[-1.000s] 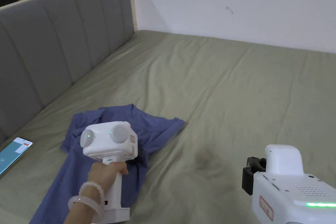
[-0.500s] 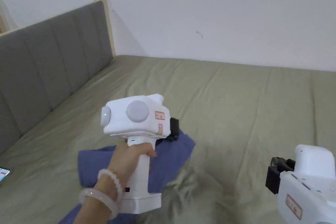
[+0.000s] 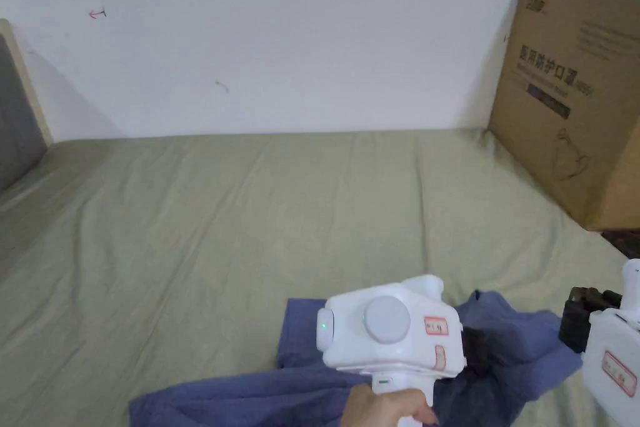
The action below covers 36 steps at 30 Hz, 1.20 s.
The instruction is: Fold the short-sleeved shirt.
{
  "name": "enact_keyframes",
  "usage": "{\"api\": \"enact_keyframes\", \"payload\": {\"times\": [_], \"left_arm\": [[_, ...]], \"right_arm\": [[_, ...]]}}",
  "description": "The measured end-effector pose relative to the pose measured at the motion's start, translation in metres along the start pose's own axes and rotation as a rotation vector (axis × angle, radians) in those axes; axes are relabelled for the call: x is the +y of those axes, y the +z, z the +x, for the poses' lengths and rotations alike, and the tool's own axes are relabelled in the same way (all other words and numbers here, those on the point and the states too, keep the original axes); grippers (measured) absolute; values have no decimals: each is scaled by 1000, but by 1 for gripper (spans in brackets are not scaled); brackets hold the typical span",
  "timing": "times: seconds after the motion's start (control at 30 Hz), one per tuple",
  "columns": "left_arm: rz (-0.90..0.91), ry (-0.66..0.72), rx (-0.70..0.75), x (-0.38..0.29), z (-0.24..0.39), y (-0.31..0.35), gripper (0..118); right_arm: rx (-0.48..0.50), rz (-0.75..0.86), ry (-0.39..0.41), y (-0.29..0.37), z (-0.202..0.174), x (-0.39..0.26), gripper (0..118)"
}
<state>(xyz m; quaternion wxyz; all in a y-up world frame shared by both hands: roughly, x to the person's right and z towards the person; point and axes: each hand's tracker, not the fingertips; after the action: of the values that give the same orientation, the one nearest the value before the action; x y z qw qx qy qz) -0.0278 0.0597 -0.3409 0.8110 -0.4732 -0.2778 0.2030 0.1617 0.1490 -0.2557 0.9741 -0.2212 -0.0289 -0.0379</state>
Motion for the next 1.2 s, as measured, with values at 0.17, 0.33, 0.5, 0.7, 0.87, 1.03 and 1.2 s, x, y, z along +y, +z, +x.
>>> {"api": "enact_keyframes", "payload": {"times": [0.17,0.33,0.5,0.7,0.87,1.03,1.2], "left_arm": [[-253,-13,147,-56,-25,-60,6],[-158,136,45,-56,-40,-28,95],[11,87,147,-23,-47,41,111],[149,50,396,-15,-90,107,0],[104,216,439,-57,-153,127,0],[206,266,536,-43,-194,181,0],[199,419,646,-17,-257,224,92]], "right_arm": [[5,-55,2,-5,7,-15,4],[41,-88,-9,-19,-1,-20,4],[89,-99,37,-25,-24,-20,4],[172,-125,78,-31,-60,-26,4],[233,-172,159,-41,-92,-39,4],[284,-208,183,-50,-115,-47,4],[303,-228,212,-55,-129,-54,4]]}}
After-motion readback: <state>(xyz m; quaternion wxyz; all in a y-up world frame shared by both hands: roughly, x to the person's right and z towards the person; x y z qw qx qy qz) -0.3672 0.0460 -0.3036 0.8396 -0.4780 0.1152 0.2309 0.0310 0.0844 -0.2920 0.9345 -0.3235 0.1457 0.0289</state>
